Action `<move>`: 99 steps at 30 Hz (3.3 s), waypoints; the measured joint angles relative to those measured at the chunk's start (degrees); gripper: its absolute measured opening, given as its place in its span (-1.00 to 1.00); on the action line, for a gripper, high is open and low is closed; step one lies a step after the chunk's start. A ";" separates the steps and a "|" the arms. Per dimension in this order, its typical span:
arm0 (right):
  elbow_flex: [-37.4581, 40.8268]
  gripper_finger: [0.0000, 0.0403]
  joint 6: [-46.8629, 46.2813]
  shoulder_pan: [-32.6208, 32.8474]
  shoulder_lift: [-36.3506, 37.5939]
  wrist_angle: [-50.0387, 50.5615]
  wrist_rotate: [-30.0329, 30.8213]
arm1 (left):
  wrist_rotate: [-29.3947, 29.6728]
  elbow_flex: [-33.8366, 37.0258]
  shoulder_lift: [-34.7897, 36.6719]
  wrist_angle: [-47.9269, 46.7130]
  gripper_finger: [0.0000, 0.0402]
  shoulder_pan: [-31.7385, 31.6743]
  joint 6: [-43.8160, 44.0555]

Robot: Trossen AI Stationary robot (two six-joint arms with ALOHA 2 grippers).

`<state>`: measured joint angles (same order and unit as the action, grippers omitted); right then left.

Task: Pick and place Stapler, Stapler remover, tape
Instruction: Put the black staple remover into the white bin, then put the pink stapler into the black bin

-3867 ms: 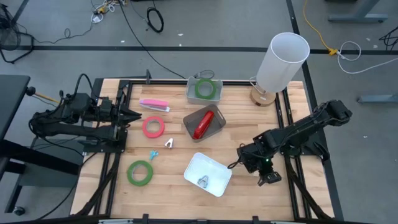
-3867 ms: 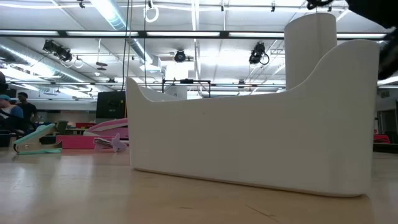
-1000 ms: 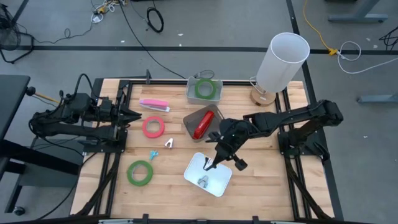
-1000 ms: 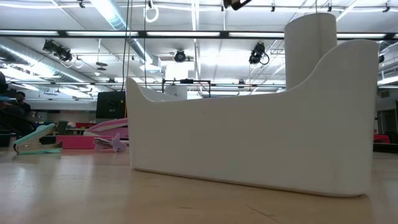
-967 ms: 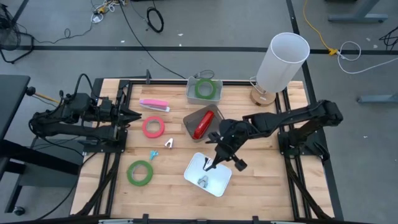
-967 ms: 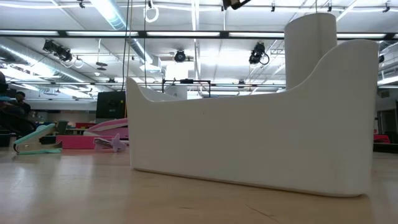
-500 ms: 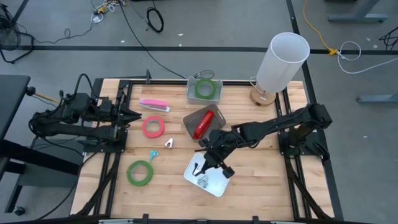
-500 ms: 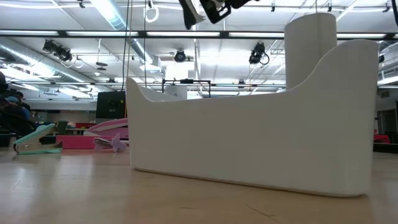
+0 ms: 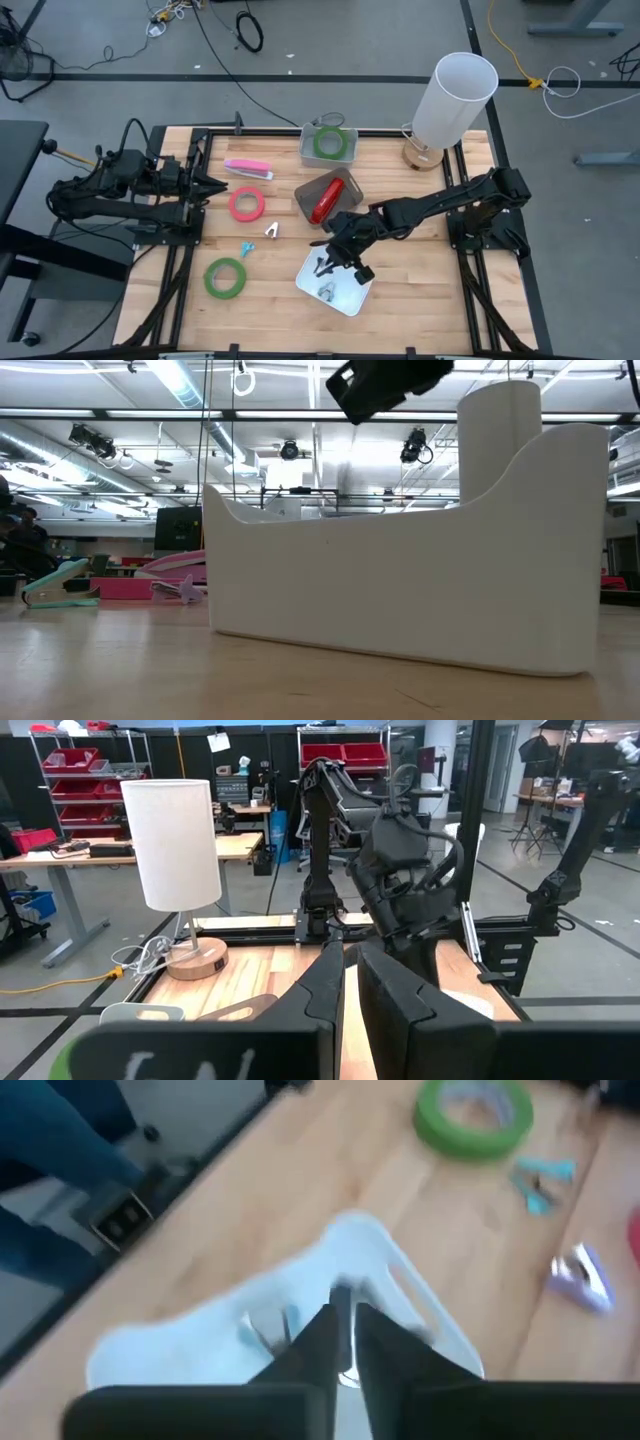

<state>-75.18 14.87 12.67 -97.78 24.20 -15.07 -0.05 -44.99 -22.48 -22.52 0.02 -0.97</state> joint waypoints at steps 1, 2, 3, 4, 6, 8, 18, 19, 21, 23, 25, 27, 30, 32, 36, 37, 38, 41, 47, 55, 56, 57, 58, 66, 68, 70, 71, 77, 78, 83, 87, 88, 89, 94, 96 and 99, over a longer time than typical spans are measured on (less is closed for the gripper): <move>0.00 -0.70 0.41 -0.02 0.00 0.76 -0.01 | 0.00 0.00 -0.01 0.00 -0.83 0.00 0.00; 0.00 -0.64 0.73 -0.04 0.00 1.12 -0.38 | 0.00 0.00 0.00 -0.01 -0.83 0.00 0.00; 0.00 -0.59 0.81 -0.04 0.00 1.30 -0.95 | 0.01 0.00 0.00 0.00 -0.83 -0.01 0.00; 0.00 -0.54 0.52 -0.02 0.00 1.37 -1.42 | -0.01 0.00 0.00 0.00 -0.83 0.01 0.00; 0.00 -0.44 -0.40 0.13 0.00 1.19 -1.79 | 0.01 0.00 0.00 -0.02 -0.83 -0.01 0.00; 0.00 -0.36 -0.87 0.46 0.00 1.05 -1.88 | 0.00 0.00 0.00 0.00 -0.83 0.00 0.00; 0.00 -0.18 -2.42 3.16 0.00 0.39 2.62 | -0.01 0.00 -0.01 0.00 -0.83 -0.01 0.00; 0.00 -0.18 -2.42 3.30 0.00 0.21 2.61 | 0.00 0.00 -0.01 -0.01 -0.83 0.00 0.00; 0.00 -0.17 -2.42 3.43 0.00 -0.38 2.62 | -0.01 0.00 0.00 -0.02 -0.83 -0.01 0.00; 0.00 -0.17 -2.42 3.45 0.00 -1.05 2.62 | 0.00 0.00 0.00 -0.02 -0.83 0.00 0.00; 0.00 -0.17 -2.42 3.45 0.00 -1.54 2.62 | 0.00 0.00 0.00 -0.01 -0.83 0.00 0.00; 0.00 -0.17 -2.42 3.48 0.00 -1.67 2.62 | -0.01 0.00 -0.01 -0.01 -0.83 -0.01 0.00; 0.00 -0.17 -3.92 3.55 0.00 -1.54 2.63 | -0.01 0.00 0.00 -0.02 -0.83 -0.01 0.00; 0.00 -0.17 -5.97 3.70 0.00 -1.50 2.65 | 0.00 0.00 0.00 -0.01 -0.83 0.00 0.00; 0.00 -0.17 -7.34 4.63 0.00 -1.37 3.36 | 0.00 0.00 0.00 -0.02 -0.83 0.00 0.00; 0.00 -0.17 -7.30 4.81 0.04 -1.31 4.18 | 0.00 0.00 -0.02 -0.02 -0.83 -0.01 0.00; 0.00 -0.17 -7.27 4.86 0.35 -0.91 4.69 | 0.01 0.00 0.00 0.00 -0.83 -0.01 0.00; 0.00 -0.17 -7.38 4.14 2.08 -0.35 6.87 | 0.01 0.00 0.00 0.00 -0.83 -0.01 0.00; 0.00 -0.17 -5.40 1.18 6.35 -0.25 11.66 | 0.01 0.00 0.00 0.00 -0.83 0.01 0.00; 0.84 -0.17 -5.39 -4.96 13.16 -3.02 13.41 | 0.01 0.00 0.00 0.00 -0.83 0.01 0.00; 1.61 -0.17 -5.39 -5.69 14.05 -4.35 13.32 | 0.00 0.00 0.00 -0.02 -0.83 0.01 0.00; 2.48 -0.17 -5.39 -6.41 14.97 -6.15 13.25 | 0.00 0.00 0.00 -0.02 -0.83 0.00 0.00; 3.69 -0.17 -5.39 -6.95 15.93 -8.51 13.11 | 0.00 0.00 0.00 -0.01 -0.83 0.00 0.00; 19.00 -0.17 -5.39 -9.19 24.16 -30.24 13.03 | -0.01 0.00 0.00 0.00 -0.83 -0.01 0.00; 23.38 -0.18 -5.39 -9.72 26.55 -33.98 13.05 | 0.00 0.00 0.00 -0.02 -0.83 -0.01 0.00; 27.28 -0.20 -5.41 -10.14 28.60 -35.71 13.23 | 0.01 0.00 -0.02 0.00 -0.83 -0.01 0.00; 29.16 -0.21 -5.40 -10.27 29.64 -36.37 13.28 | 0.00 0.00 0.00 -0.01 -0.83 -0.01 0.00; 40.52 -0.41 -6.15 -10.51 35.61 -43.05 13.09 | 0.01 0.00 0.00 -0.02 -0.83 -0.01 0.00; 42.41 -0.45 -6.93 -10.51 36.40 -44.64 13.10 | 0.01 0.00 0.00 -0.01 -0.83 -0.01 0.00; 50.64 -0.68 -10.15 -10.51 40.42 -50.69 13.09 | 0.01 0.00 0.00 0.00 -0.83 0.01 0.00; 55.62 -0.85 -10.91 -10.51 44.07 -50.87 13.09 | 0.01 0.00 0.00 -0.01 -0.83 0.01 0.00; 56.84 -0.88 -10.95 -10.51 44.96 -50.94 13.11 | 0.01 0.00 0.00 -0.02 -0.83 -0.01 0.00; 58.03 -0.92 -10.92 -10.51 45.81 -50.95 13.10 | 0.01 0.00 -0.02 -0.01 -0.83 0.00 0.00; 63.14 -0.98 -11.50 -10.49 50.10 -50.83 12.84 | 0.01 0.00 -0.01 -0.02 -0.83 -0.01 0.00; 64.72 -0.98 -11.70 -10.49 51.76 -50.83 12.67 | -0.01 0.00 0.00 0.00 -0.83 0.01 0.00; 66.44 -0.98 -11.51 -10.49 54.03 -50.83 12.66 | 0.00 0.00 -0.01 -0.01 -0.83 -0.01 0.00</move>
<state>-8.73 3.36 2.17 -43.75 -26.63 -2.42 -0.05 -44.99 -22.49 -22.54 0.02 -0.97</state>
